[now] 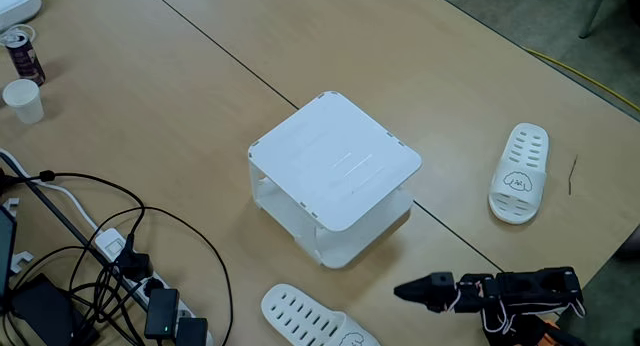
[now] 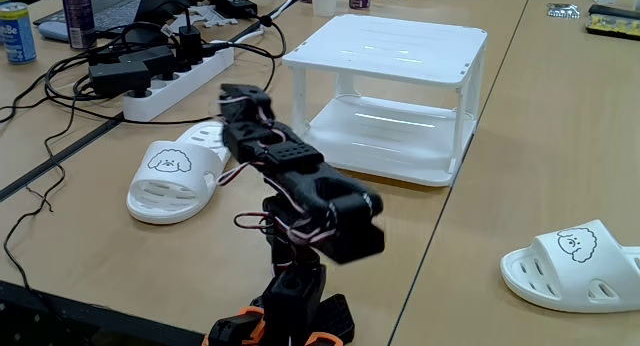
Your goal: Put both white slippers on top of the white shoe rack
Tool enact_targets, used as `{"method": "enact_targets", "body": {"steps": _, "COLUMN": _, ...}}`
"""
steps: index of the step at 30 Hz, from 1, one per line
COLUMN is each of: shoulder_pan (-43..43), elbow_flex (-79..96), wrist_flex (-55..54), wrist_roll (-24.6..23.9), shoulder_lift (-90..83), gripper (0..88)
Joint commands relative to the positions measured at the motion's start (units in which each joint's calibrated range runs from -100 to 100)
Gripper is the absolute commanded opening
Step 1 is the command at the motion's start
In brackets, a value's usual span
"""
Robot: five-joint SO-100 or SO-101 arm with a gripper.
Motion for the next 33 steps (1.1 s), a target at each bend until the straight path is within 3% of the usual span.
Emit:
{"method": "enact_targets", "body": {"steps": 1, "shoulder_pan": -5.6, "elbow_flex": -1.6, "wrist_flex": -11.4, "wrist_roll": 0.4, "shoulder_lift": 9.4, "gripper": 1.0}}
{"method": "enact_targets", "body": {"steps": 5, "shoulder_pan": -10.1, "elbow_flex": -1.6, "wrist_flex": -24.6, "wrist_roll": 0.4, "shoulder_lift": 19.6, "gripper": 1.0}}
{"method": "enact_targets", "body": {"steps": 9, "shoulder_pan": -14.1, "elbow_flex": -2.1, "wrist_flex": -30.9, "wrist_roll": 0.4, "shoulder_lift": 28.5, "gripper": 1.0}}
{"method": "enact_targets", "body": {"steps": 20, "shoulder_pan": -10.4, "elbow_flex": -14.4, "wrist_flex": -32.2, "wrist_roll": 0.4, "shoulder_lift": 50.8, "gripper": 0.8}}
{"method": "enact_targets", "body": {"steps": 33, "shoulder_pan": -14.2, "elbow_flex": -27.9, "wrist_flex": 7.1, "wrist_roll": 0.4, "shoulder_lift": 51.9, "gripper": 0.8}}
